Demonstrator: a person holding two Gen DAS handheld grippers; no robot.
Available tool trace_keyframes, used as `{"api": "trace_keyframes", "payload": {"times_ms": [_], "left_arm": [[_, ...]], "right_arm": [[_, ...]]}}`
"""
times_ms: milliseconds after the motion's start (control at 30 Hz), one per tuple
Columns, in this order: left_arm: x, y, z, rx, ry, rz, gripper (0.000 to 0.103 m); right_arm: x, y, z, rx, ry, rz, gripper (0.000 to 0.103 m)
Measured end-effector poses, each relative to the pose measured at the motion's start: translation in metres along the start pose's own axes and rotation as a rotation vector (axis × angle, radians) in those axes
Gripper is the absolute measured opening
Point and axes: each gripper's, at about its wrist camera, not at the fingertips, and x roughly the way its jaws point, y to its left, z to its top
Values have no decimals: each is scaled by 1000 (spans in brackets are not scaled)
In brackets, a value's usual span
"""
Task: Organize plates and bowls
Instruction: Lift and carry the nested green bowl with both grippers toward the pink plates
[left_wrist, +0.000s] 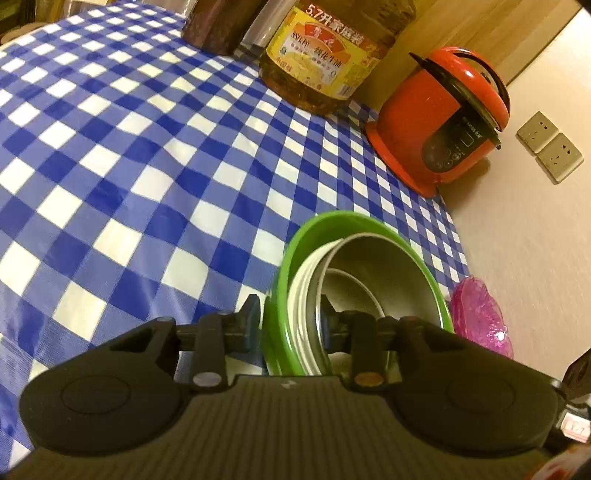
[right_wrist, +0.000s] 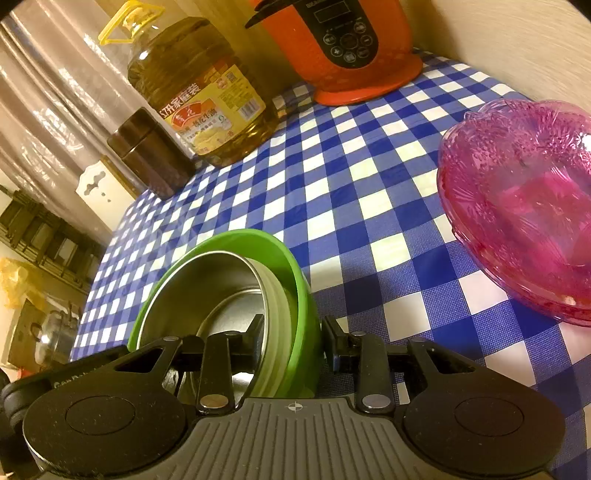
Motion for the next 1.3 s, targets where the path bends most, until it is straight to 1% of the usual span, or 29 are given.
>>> {"api": "trace_keyframes", "payload": {"times_ms": [267,400,567,700,833,1300], "left_arm": [[-1,-2,-1,-3,12,20,28],[-4,-1,-3,-7,27,28,27],[-11,-7,-8,15,52,46,27],[-17,-12,-13,35,69,52,26],[-23,-21,-21,55,84,43,26],[-44,-69,-38,139,106,-2,26]], "right_arm": [[2,2,0,-13,4,-9,32],[1,3,0,-2,19,-18,31],[-6,0,-4,19,37,-25,31],[-18,-5,-12,51,41,-35,30],[-34,-10,-19,77,37,-44,30],[-95,-27,-26,140,-18,-84,30]]}}
